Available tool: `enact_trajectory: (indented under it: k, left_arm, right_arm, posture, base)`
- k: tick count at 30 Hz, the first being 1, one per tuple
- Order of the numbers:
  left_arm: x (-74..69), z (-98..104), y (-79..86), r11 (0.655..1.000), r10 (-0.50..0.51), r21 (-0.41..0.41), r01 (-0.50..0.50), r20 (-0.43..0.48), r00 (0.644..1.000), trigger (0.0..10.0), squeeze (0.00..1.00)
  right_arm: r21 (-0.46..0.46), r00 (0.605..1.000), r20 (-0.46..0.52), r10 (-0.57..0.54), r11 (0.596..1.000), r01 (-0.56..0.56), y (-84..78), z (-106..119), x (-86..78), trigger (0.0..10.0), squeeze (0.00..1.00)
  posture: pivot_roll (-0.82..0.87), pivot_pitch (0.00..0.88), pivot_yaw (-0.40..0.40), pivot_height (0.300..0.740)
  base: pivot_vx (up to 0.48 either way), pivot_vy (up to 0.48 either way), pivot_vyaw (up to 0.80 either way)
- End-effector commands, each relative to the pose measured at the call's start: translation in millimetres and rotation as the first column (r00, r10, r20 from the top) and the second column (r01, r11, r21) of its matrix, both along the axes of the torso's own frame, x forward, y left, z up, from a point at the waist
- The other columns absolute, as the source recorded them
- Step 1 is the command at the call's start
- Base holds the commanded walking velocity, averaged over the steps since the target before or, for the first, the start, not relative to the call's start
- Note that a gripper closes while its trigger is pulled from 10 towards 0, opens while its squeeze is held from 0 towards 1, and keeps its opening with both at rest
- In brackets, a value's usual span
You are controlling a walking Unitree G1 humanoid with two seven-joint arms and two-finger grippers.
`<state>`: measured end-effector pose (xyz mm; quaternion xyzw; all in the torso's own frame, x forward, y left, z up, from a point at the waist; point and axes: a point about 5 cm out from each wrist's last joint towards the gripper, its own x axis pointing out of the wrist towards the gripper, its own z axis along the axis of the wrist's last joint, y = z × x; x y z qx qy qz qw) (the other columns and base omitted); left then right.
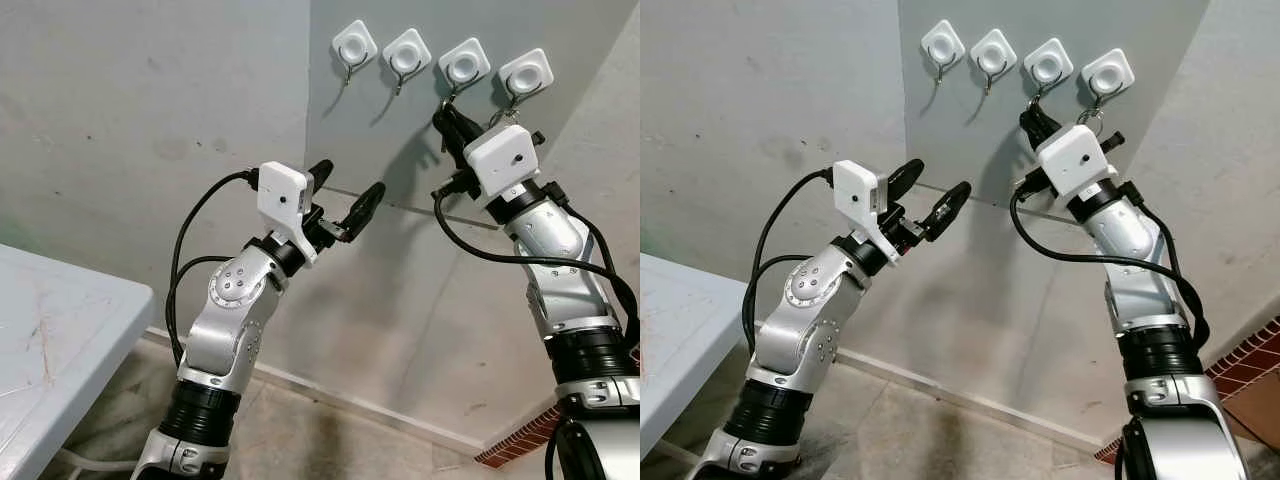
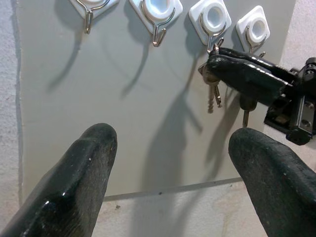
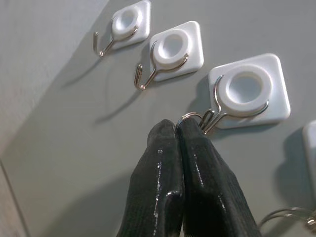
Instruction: Hang keys on a hook
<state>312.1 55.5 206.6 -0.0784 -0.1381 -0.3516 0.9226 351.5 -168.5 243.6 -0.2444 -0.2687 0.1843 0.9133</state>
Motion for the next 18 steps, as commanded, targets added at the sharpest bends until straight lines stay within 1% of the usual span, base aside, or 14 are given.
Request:
enact_trajectory:
  k: [1,2,3,4,5,6,7,8,9,11,14,15,18]
  left_arm:
    - [-0.2,2,0.0,1.000,-0.002,-0.002,0.002,0.002,1.000,10.0,0.00]
    - [0.0,2,0.3,1.000,0.001,-0.003,-0.001,0.001,1.000,10.0,0.00]
    - [0.2,2,0.7,1.000,0.005,-0.004,-0.005,0.000,1.000,10.0,0.00]
    - [0.2,2,0.7,1.000,0.005,-0.004,-0.005,0.000,1.000,10.0,0.00]
    - [0.6,3,1.7,1.000,0.014,-0.006,-0.014,0.001,1.000,10.0,0.00]
    - [0.8,3,2.0,1.000,0.018,-0.006,-0.018,0.001,1.000,10.0,0.00]
    - [0.8,3,2.0,1.000,0.018,-0.006,-0.018,0.001,1.000,10.0,0.00]
    - [1.3,2,2.9,1.000,0.027,-0.008,-0.027,-0.003,1.000,10.0,0.00]
    - [1.4,2,3.2,1.000,0.030,-0.008,-0.030,-0.004,1.000,10.0,0.00]
    - [2.0,1,5.5,0.998,0.057,-0.010,-0.058,-0.007,0.998,10.0,0.00]
    - [2.2,0,6.8,0.998,0.069,-0.013,-0.069,-0.008,0.998,10.0,0.00]
    - [2.3,0,7.8,0.997,0.075,-0.019,-0.075,-0.015,0.997,10.0,0.00]
    - [2.2,0,8.9,0.996,0.081,-0.023,-0.081,-0.017,0.997,10.0,0.00]
  right_arm:
    - [0.017,0.999,-0.041,0.013,1.000,-0.012,0.1,-7,0.7,10.0,0.02]
    - [0.060,0.999,-0.050,0.021,0.998,-0.018,0.1,-8,0.7,10.0,1.00]
    - [0.100,0.998,-0.053,0.022,0.995,-0.016,-0.3,-8,0.6,10.0,1.00]
    - [0.100,0.998,-0.053,0.022,0.995,-0.016,-0.3,-8,0.6,10.0,1.00]
    - [0.206,0.998,-0.064,0.028,0.978,-0.014,-1.0,-9,0.6,10.0,1.00]
    - [0.242,0.997,-0.068,0.031,0.970,-0.014,-1.2,-10,0.5,10.0,1.00]
    - [0.242,0.997,-0.068,0.031,0.970,-0.014,-1.2,-10,0.5,10.0,1.00]
    - [0.316,0.996,-0.076,0.043,0.949,-0.017,-0.6,-12,-0.5,10.0,1.00]
    - [0.341,0.996,-0.077,0.049,0.940,-0.020,-0.1,-13,-1.1,10.0,1.00]
    - [0.378,0.996,-0.069,0.052,0.926,-0.022,2.9,-16,-4.0,10.0,1.00]
    - [0.393,0.997,-0.060,0.055,0.919,-0.027,5.4,-18,-6.4,10.0,1.00]
    - [0.416,0.996,-0.055,0.063,0.909,-0.035,7.9,-20,-8.8,10.0,1.00]
    - [0.419,0.997,-0.036,0.061,0.907,-0.041,10.5,-20,-11.6,10.0,1.00]
  posture:
    - [-0.04,0.000,-0.029,0.740]
    - [-0.04,0.000,-0.029,0.740]
    - [-0.03,0.000,-0.029,0.740]
    - [-0.03,0.000,-0.029,0.740]
    - [-0.03,0.000,-0.029,0.740]
    - [-0.03,0.000,-0.029,0.740]
    - [-0.03,0.000,-0.029,0.740]
    - [-0.03,0.000,-0.029,0.740]
    - [-0.03,0.000,-0.029,0.740]
    - [-0.03,0.000,-0.029,0.740]
    - [-0.02,0.000,-0.028,0.740]
    - [-0.02,0.000,-0.028,0.740]
    - [-0.02,0.001,-0.025,0.740]
  base:
    - [0.000,0.000,0.00]
    - [0.000,0.000,0.00]
    - [0.000,0.000,0.00]
    - [0.000,0.000,0.00]
    - [0.000,0.000,0.00]
    - [0.000,0.000,0.00]
    - [0.000,0.000,0.00]
    - [0.000,0.000,0.00]
    - [0.000,0.000,0.00]
    - [0.000,0.000,0.00]
    - [0.000,0.000,0.00]
    - [0.000,0.000,0.00]
    - [0.000,0.000,0.00]
